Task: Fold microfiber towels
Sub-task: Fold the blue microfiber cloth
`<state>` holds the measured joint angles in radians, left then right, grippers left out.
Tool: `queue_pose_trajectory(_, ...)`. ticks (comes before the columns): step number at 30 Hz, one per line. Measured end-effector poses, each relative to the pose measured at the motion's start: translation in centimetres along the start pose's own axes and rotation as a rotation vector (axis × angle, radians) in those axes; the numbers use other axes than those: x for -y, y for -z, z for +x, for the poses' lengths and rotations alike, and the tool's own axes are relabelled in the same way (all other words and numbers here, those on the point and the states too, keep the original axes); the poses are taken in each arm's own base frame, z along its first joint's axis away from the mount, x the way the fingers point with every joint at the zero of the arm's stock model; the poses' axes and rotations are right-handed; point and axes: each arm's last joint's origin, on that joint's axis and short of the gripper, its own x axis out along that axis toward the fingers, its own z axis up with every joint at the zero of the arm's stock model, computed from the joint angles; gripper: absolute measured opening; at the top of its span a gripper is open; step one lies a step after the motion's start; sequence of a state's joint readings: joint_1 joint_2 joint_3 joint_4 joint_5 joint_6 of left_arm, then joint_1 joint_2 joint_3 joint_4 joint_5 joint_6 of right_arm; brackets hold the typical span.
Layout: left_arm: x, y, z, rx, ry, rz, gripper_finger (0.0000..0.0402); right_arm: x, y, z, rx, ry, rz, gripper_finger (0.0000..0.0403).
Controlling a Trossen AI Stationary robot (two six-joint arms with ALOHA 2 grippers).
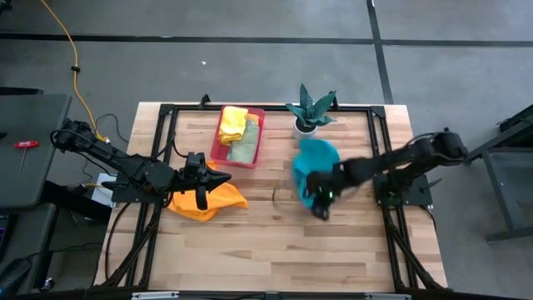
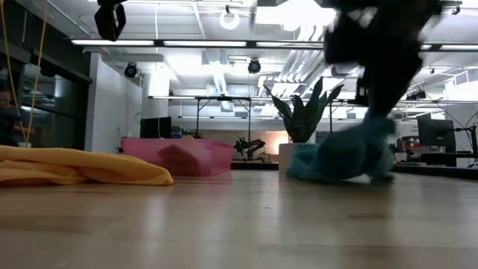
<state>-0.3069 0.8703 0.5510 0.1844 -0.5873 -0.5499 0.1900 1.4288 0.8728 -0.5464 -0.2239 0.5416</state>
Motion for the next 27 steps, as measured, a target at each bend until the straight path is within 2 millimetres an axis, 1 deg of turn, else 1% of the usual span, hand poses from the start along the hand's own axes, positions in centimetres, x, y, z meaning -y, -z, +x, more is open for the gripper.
queue_pose_trajectory(2,0.0,0.0,0.0,0.000,0.000,0.001,0.0000,-2.9,0.9,0.3,0.013,-0.072,-0.147,0.0001)
queue_pose_trajectory(3,0.0,0.0,0.0,0.000,0.000,0.001,0.0000,-3.9,1.6,0.4,0.001,-0.093,-0.193,0.0001)
queue_pose_trajectory(5,0.0,0.0,0.0,0.000,-0.001,0.000,0.0000,-5.4,3.5,0.8,-0.065,-0.103,-0.240,0.0000)
queue_pose_trajectory(7,0.0,0.0,0.0,0.000,-0.001,0.001,0.0000,-6.1,5.5,1.3,-0.140,-0.089,-0.238,0.0000)
queue_pose_trajectory(10,0.0,0.0,0.0,0.001,-0.002,0.002,0.0000,-6.5,8.3,2.1,-0.228,-0.068,-0.224,0.0000)
queue_pose_trajectory(13,0.0,0.0,0.0,0.006,-0.011,0.002,0.0000,-6.3,9.7,2.6,-0.246,-0.032,-0.181,0.0000)
queue_pose_trajectory(15,-0.1,0.0,0.0,0.013,-0.023,0.003,0.0000,-6.1,9.7,2.9,-0.225,-0.031,-0.139,0.0000)
queue_pose_trajectory(17,-0.1,-0.1,0.0,0.021,-0.036,0.003,0.0000,-6.3,9.2,3.0,-0.192,-0.059,-0.132,0.0000)
queue_pose_trajectory(21,-0.1,0.1,0.2,0.019,-0.045,0.008,0.0000,-6.2,7.7,3.0,-0.083,-0.096,-0.133,0.0000)
queue_pose_trajectory(24,0.1,1.1,1.0,-0.047,-0.024,0.059,0.0000,-5.7,6.6,3.0,-0.039,-0.100,-0.111,0.0000)
queue_pose_trajectory(27,0.3,2.8,2.3,-0.131,0.010,0.131,0.0000,-5.2,6.1,2.9,-0.034,-0.089,-0.082,0.0001)
